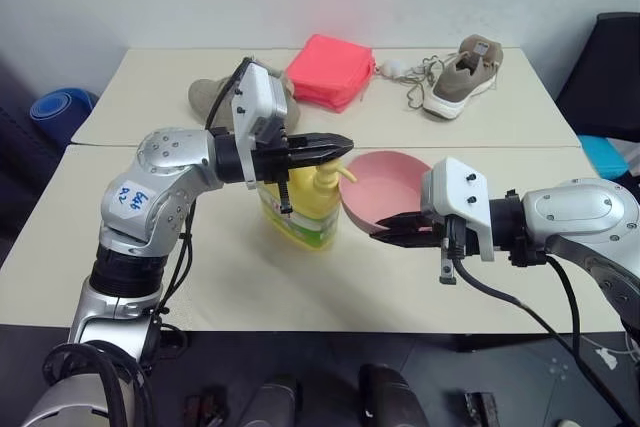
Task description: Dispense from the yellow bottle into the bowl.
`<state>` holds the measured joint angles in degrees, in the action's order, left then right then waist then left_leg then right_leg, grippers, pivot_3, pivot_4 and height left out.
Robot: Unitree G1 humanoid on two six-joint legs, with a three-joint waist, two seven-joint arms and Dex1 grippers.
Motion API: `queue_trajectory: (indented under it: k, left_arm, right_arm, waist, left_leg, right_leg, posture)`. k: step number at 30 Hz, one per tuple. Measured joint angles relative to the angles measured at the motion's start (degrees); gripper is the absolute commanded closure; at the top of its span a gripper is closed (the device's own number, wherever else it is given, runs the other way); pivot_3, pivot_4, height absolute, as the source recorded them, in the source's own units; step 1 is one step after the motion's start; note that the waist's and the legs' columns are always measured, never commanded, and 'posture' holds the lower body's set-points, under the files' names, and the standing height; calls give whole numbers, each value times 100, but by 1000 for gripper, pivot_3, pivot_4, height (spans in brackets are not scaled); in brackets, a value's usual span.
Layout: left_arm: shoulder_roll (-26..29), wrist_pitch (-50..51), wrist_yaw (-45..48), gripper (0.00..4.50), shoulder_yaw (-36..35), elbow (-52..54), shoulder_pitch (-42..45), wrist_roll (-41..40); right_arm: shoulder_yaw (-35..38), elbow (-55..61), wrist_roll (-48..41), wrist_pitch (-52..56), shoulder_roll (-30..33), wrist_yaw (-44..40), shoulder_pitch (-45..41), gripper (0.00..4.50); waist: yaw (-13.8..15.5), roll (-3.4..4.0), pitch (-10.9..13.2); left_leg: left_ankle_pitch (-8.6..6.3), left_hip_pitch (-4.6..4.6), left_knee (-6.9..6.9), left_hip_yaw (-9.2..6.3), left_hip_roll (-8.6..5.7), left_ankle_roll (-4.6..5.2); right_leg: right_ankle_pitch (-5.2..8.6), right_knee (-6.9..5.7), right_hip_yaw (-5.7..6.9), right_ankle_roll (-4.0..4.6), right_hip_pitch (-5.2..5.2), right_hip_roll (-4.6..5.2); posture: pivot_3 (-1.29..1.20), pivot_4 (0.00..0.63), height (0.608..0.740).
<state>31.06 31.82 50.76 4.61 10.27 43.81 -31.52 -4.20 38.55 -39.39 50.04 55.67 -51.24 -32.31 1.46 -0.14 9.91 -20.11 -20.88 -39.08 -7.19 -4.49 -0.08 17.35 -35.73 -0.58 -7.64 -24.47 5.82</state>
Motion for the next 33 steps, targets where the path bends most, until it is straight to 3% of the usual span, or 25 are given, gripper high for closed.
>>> queue_trajectory:
  k: [26,33]
  left_arm:
    - [-64,-33,3,4472,-2,-213,-98,18]
    - [-400,-145,-49,4472,-179,-416,-130,-39]
  right_arm:
    - [3,-4,-14,-1,-62,73,197,4500]
    - [11,-40,13,-44,-83,71,281,4500]
  waist:
    - [1,1,-22]
    - [5,1,-24]
  left_leg:
    - [-4,78,25,-3,5,1]
    - [-4,76,22,-3,5,1]
  right_leg:
    - [1,24,0,1,77,-1]
    - [1,24,1,1,77,-2]
  posture:
    - [0,150,740]
    - [0,150,740]
